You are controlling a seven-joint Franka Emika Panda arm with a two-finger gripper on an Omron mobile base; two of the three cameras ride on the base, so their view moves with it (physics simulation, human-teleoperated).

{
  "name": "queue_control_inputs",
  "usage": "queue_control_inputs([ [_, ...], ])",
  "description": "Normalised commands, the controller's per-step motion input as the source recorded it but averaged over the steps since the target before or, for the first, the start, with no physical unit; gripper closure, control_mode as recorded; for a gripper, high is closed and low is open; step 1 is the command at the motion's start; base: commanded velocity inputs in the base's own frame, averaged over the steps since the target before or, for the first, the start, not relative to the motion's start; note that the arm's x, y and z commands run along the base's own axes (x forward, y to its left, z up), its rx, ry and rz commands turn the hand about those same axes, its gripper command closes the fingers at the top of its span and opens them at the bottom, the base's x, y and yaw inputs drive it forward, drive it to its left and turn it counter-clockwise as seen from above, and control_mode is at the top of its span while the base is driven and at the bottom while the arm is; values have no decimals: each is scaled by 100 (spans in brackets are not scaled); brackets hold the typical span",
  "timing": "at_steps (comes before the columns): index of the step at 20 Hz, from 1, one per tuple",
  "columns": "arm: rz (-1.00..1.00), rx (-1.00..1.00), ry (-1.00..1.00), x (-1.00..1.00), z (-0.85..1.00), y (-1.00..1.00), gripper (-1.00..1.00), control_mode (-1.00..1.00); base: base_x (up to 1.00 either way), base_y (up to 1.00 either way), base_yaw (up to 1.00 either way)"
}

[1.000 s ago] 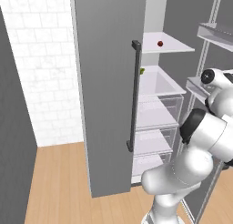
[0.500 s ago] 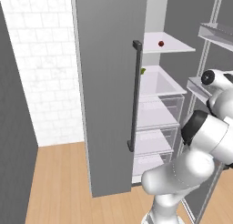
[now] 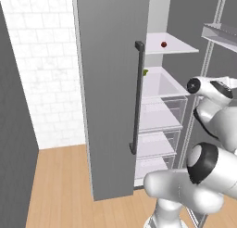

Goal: Take the strawberry from the fridge and place it on top of the pancake, located on the dining counter.

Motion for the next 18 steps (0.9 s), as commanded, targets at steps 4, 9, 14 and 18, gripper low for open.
queue_control_inputs([
  [4,0,3,-2,-18,0,89,-100,-100,0,0,0],
  [9,0,7,-1,-31,-2,76,-100,-100,0,0,0],
  [14,0,11,0,-40,-3,67,-100,-100,0,0,0],
  [18,6,13,-4,-47,-8,57,-100,-100,0,0,0],
])
